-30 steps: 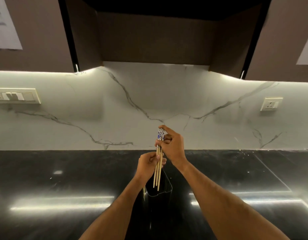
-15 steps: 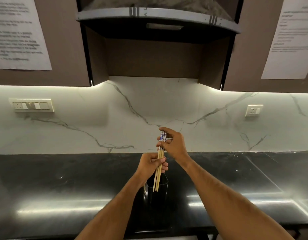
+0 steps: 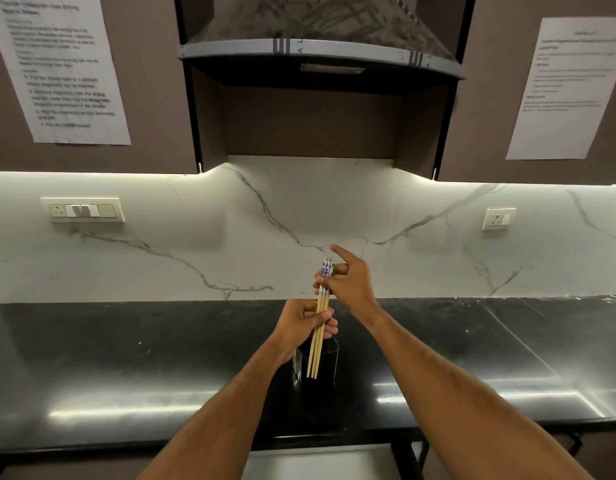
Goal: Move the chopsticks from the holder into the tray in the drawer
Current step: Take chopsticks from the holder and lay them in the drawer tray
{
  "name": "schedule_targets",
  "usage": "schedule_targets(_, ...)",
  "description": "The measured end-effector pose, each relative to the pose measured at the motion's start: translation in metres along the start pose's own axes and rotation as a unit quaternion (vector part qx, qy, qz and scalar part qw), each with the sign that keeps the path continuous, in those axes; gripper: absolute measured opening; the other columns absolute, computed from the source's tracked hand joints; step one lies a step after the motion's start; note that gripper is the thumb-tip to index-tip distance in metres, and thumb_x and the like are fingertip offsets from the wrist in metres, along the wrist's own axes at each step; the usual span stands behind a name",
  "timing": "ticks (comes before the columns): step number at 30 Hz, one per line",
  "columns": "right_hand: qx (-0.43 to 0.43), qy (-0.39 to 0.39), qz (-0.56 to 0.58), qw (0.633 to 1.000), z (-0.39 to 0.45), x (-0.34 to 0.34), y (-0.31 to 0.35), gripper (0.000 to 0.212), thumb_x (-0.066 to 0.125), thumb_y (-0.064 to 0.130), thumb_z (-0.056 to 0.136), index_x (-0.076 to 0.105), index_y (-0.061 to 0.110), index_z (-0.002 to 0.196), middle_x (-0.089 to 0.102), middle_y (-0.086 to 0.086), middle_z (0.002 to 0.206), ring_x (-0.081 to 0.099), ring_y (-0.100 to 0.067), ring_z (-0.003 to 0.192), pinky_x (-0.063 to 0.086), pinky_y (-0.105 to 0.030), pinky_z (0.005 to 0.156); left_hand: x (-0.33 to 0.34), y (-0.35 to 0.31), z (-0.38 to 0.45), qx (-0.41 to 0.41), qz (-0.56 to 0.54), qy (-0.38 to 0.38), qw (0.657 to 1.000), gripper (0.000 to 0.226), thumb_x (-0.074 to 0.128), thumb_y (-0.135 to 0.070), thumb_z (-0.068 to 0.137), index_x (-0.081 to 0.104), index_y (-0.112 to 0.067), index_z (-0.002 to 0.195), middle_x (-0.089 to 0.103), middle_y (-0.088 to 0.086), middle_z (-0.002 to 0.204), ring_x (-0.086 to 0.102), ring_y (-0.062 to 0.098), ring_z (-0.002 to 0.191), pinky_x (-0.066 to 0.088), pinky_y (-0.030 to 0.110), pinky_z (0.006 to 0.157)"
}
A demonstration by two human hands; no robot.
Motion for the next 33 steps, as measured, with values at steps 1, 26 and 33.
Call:
schedule_targets(1,0.002,-0.004,0.001,1.0,-0.002,-0.001,0.0,0.05,0.073,-0.008,0.086,0.059,0.016,0.127,0.076,-0.014,0.089,0.078,-0.024,0.074,0.065,-0.035,0.069,0.0,0.001,-0.003,-0.004,-0.003,0.007,1.0,0.015,0.064,-0.009,0.097,0.071,-0.002,0.108,0.078,0.016,0.094,0.077,0.03,0.089,0.063,0.041,0.084)
schedule_targets(26,0.102,0.141,-0.22,0.96,-0.085,0.028,-0.045,0.006,0.07,0.013,0.094,0.072,0.008,0.097,0.077,-0.008,0.076,0.077,-0.021,0.066,0.065,-0.033,0.063,-0.021,0.025,-0.037,-0.05,-0.399,-0.194,0.895,0.024,0.067,-0.01,0.094,0.069,0.005,0.113,0.076,0.021,0.102,0.076,0.031,0.095,0.06,0.045,0.09)
schedule_targets(33,0.113,0.139,-0.254,0.95,-0.088,0.018,-0.047,0.004,0.071,0.014,0.093,0.072,0.01,0.092,0.077,-0.006,0.074,0.077,-0.018,0.064,0.064,-0.028,0.061,-0.015,0.025,-0.046,-0.043,-0.365,-0.176,0.913,0.024,0.068,-0.01,0.093,0.07,0.005,0.112,0.077,0.019,0.102,0.076,0.029,0.097,0.062,0.04,0.084)
Point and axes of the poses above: each hand's wrist, its own z-axis towards the middle knuckle, its own x-axis out of the palm, y = z × x, the point moved 9 cm from there along z, towards the middle knuckle
